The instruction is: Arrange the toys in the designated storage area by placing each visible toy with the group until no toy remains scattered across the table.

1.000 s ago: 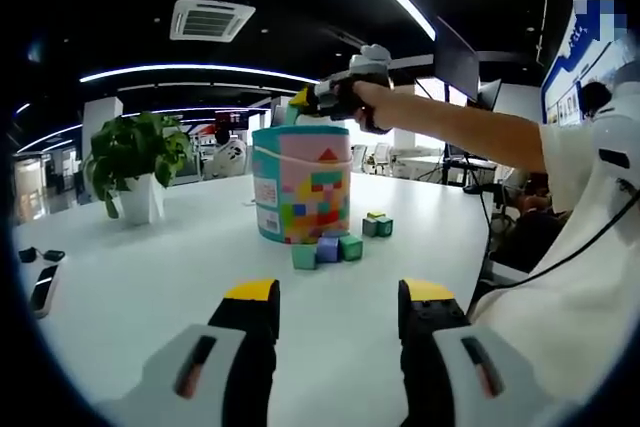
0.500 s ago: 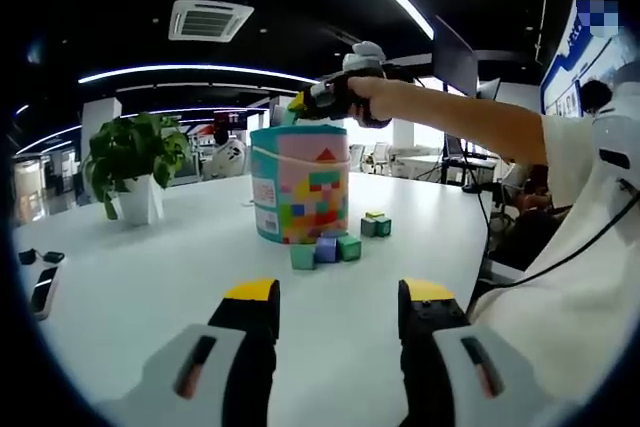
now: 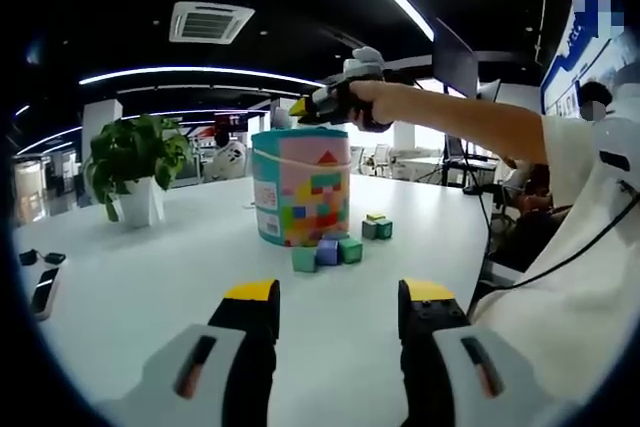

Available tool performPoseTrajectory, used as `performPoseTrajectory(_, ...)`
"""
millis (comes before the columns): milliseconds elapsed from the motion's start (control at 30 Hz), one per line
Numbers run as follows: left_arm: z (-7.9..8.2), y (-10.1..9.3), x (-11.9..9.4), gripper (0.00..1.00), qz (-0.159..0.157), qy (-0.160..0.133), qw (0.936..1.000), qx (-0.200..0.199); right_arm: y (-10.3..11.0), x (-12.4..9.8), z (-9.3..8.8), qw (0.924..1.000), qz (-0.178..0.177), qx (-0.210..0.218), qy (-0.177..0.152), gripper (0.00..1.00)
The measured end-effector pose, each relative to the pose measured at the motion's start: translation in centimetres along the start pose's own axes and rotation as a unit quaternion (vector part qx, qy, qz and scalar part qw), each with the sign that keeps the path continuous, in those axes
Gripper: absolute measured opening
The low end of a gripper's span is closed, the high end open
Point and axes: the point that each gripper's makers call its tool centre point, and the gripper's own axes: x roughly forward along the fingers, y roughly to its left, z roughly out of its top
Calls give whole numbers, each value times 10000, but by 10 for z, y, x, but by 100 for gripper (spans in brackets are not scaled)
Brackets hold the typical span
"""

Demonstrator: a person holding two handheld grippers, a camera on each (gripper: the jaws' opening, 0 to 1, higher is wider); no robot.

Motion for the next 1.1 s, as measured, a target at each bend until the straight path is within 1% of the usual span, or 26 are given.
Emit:
performPoseTrajectory(33,0,0,0,49,3,1,10000,-3,0,0,1,10000,32,-6,-12,27)
performPoseTrajectory(67,-1,1,0,49,6,7,10000,-7,2,1,7,9997,147,-143,-110,32)
performPoseTrajectory(100,-1,0,0,49,5,14,10000,-6,3,-1,11,9992,169,-328,-180,39)
performPoseTrajectory(133,-2,0,0,49,5,19,10000,-10,-2,-2,15,9984,28,-502,-258,43)
performPoseTrajectory(167,-2,0,0,49,3,22,10000,-11,-2,-3,20,9967,20,-719,-371,47)
performPoseTrajectory(200,-2,0,0,49,5,24,10000,-20,-1,-4,21,9963,35,-773,-385,50)
performPoseTrajectory(233,-2,0,0,49,7,17,10000,-23,-2,-6,21,9968,13,-725,-347,51)
performPoseTrajectory(300,0,0,0,49,13,-29,10000,-66,-3,-11,26,9943,73,-983,-402,50)
performPoseTrajectory(333,1,0,0,49,11,-60,9999,-99,-2,-14,26,9942,129,-998,-380,50)
performPoseTrajectory(367,2,1,-1,49,14,-69,9999,-117,0,-18,27,9929,256,-1098,-381,49)
performPoseTrajectory(433,2,2,-2,48,43,-70,9999,-90,6,-30,33,9906,598,-1089,-572,45)
performPoseTrajectory(467,2,3,-2,48,54,-62,9999,-85,5,-35,33,9905,610,-1084,-593,42)
performPoseTrajectory(500,2,3,-1,48,62,-56,9999,-87,6,-39,32,9889,671,-1171,-627,40)
performPoseTrajectory(533,1,3,-1,48,66,-50,9999,-92,8,-42,29,9864,766,-1336,-571,40)
performPoseTrajectory(567,0,3,-1,48,66,-32,9999,-91,7,-45,29,9874,715,-1287,-580,39)
performPoseTrajectory(600,0,3,0,48,60,-10,10000,-74,6,-46,28,9866,693,-1355,-595,38)
performPoseTrajectory(633,-1,2,0,48,49,15,10000,-49,7,-49,28,9818,719,-1653,-600,38)
performPoseTrajectory(700,-2,0,1,48,27,59,10000,10,5,-53,27,9793,599,-1846,-572,38)
performPoseTrajectory(733,-2,0,1,48,31,69,10000,17,8,-57,29,9736,676,-2081,-645,38)
performPoseTrajectory(800,0,1,2,48,35,14,10000,-57,9,-63,30,9728,638,-2117,-690,39)
performPoseTrajectory(833,1,2,2,48,35,-6,9999,-100,12,-65,29,9706,702,-2200,-683,39)
performPoseTrajectory(933,2,2,2,48,47,-20,9999,-99,13,-72,26,9729,788,-2087,-600,43)
performPoseTrajectory(1000,5,5,-1,48,132,-107,9998,-110,11,-76,27,9728,842,-2080,-581,46)
performPoseTrajectory(1067,15,12,-4,45,285,-445,9982,-284,11,-82,30,9708,910,-2122,-647,49)
performPoseTrajectory(1100,16,14,-6,43,302,-482,9979,-313,11,-84,30,9700,945,-2148,-642,49)
